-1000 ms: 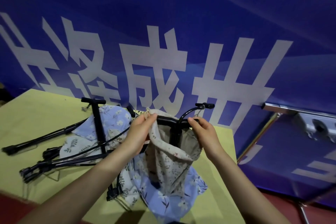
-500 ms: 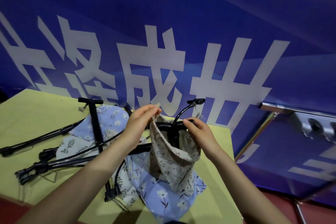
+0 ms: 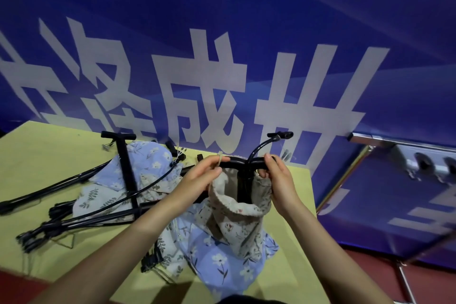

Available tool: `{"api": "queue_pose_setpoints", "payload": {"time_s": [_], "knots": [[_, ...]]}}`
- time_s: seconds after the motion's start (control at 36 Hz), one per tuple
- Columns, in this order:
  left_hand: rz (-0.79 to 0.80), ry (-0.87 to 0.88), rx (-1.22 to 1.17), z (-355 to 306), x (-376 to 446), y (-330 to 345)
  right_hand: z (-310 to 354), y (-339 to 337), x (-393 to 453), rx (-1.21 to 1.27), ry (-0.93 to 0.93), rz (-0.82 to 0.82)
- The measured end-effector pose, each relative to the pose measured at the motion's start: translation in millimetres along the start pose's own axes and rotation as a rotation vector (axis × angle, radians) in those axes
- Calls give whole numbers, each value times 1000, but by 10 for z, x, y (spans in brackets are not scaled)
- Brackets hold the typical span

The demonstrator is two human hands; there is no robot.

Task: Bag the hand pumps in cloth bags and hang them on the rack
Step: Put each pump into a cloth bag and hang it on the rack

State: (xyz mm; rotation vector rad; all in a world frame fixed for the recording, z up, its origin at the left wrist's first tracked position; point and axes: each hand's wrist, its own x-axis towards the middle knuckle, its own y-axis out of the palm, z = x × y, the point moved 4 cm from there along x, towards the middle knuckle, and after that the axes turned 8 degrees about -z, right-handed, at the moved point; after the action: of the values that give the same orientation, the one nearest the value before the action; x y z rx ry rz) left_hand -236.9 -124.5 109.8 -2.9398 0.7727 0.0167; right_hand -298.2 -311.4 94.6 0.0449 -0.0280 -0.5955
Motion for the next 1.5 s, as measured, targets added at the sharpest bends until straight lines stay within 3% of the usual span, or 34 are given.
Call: {"api": "queue_pose_setpoints", "payload": {"time_s": [0.17, 0.36, 0.64, 0.78, 1.0, 1.11, 1.17, 1.28, 1.39, 1.5], "knots": [[-98, 17, -5, -6, 41, -26, -20, 25, 4, 9, 24, 82], [-28, -136, -328, 74, 59, 50, -31, 14, -13, 31, 13, 67], [27, 150, 294, -84, 225, 36, -82, 112, -50, -40, 30, 150], [-39, 158, 297, -36, 301, -95, -207, -12, -7, 184, 287, 140], [-98, 101, 309, 26, 419, -203, -233, -525, 139, -562, 168, 152], [-69, 129, 310, -30, 464, -74, -176, -628, 192, -890, 56, 31], [-61, 132, 317, -41, 477, -26, -185, -676, 195, -952, 87, -6], [-77, 128, 345, -43, 519, -4, -248, -691, 128, -657, 331, 48], [-143, 119, 358, 14, 584, -32, -253, -599, 47, 93, 566, 144], [-181, 110, 362, 44, 589, -40, -284, -573, 8, 198, 558, 153]]}}
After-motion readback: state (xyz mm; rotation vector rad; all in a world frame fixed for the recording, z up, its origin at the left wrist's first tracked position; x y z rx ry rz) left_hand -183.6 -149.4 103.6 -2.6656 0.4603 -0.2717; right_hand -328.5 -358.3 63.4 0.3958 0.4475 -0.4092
